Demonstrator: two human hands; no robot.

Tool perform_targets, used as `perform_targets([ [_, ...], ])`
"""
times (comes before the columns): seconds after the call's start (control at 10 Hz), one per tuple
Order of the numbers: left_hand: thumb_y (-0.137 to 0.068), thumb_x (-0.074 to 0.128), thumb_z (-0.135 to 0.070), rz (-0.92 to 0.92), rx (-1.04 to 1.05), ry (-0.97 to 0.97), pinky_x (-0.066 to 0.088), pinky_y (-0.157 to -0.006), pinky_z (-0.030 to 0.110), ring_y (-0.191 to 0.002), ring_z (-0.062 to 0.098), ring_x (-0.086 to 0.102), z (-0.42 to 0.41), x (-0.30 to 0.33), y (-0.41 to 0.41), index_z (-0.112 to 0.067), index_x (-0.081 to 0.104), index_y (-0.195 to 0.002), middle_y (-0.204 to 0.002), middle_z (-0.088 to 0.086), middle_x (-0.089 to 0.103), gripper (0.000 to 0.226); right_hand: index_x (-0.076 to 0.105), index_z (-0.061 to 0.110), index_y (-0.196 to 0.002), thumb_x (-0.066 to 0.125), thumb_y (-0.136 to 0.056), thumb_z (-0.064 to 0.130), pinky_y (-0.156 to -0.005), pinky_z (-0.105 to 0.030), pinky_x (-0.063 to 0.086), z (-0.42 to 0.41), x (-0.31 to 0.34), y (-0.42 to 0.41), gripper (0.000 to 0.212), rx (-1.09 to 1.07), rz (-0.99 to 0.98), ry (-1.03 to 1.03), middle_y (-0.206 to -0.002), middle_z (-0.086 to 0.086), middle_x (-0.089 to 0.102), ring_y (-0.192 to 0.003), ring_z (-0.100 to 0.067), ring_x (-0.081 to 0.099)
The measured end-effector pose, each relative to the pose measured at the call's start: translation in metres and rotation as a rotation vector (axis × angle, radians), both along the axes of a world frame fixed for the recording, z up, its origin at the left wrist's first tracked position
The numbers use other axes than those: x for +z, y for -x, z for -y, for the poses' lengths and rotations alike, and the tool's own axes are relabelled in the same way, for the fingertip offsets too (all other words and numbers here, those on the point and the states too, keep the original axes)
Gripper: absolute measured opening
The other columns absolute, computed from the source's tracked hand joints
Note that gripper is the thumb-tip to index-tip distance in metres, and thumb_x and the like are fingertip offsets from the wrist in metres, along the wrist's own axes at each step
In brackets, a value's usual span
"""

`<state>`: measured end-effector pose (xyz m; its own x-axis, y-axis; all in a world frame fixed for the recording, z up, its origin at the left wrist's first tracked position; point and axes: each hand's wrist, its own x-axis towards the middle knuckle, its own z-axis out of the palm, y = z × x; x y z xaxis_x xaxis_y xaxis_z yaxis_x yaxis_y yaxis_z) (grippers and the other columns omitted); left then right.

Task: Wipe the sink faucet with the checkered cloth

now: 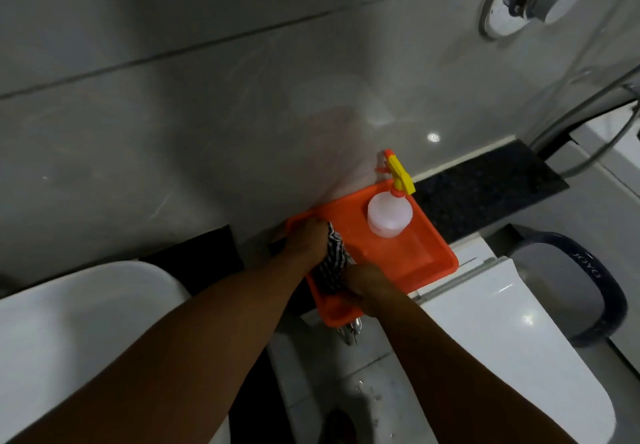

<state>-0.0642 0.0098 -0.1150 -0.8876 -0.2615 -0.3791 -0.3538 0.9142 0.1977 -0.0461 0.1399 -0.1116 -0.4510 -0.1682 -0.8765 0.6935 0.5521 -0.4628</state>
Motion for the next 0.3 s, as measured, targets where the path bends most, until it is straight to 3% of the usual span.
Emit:
perform_targets([
  [0.1,-0.096,0.043,-0.01,-0.04,-0.025,0.027,0.048,-0.103,0.047,-0.119,0.035,0.06,0.004,0.019,-0.021,-0.006,0.064,-0.116,-0.13,0.017,0.064,0.029,0.043,0.003,-0.139,0.064,-0.094,0.023,-0.093,-0.035,0.052,0.001,0.02,-0.007,0.054,0.269,-0.336,-0.162,-0.135,-0.02,0.055,-0.108,-0.026,0.059],
  [0.2,-0.091,0.048,-0.013,-0.1,-0.054,0.006,0.047,-0.104,0.046,-0.124,0.036,0.055,0.02,0.054,-0.045,-0.007,0.058,-0.122,-0.134,0.017,0.059,0.033,0.037,0.008,-0.143,0.062,-0.092,0.034,-0.105,-0.045,0.044,0.022,0.056,-0.015,0.063,0.448,-0.641,-0.291,-0.141,-0.02,0.045,-0.124,-0.035,0.049],
  [0.3,-0.086,0.058,-0.021,-0.104,-0.065,-0.04,0.047,-0.103,0.044,-0.127,0.036,0.05,0.045,0.1,-0.079,-0.008,0.051,-0.128,-0.136,0.016,0.054,0.045,0.039,0.007,-0.14,0.056,-0.091,0.031,-0.104,-0.041,0.042,0.054,0.101,-0.025,0.057,0.633,-0.946,-0.35,-0.137,-0.019,0.048,-0.124,-0.037,0.048],
])
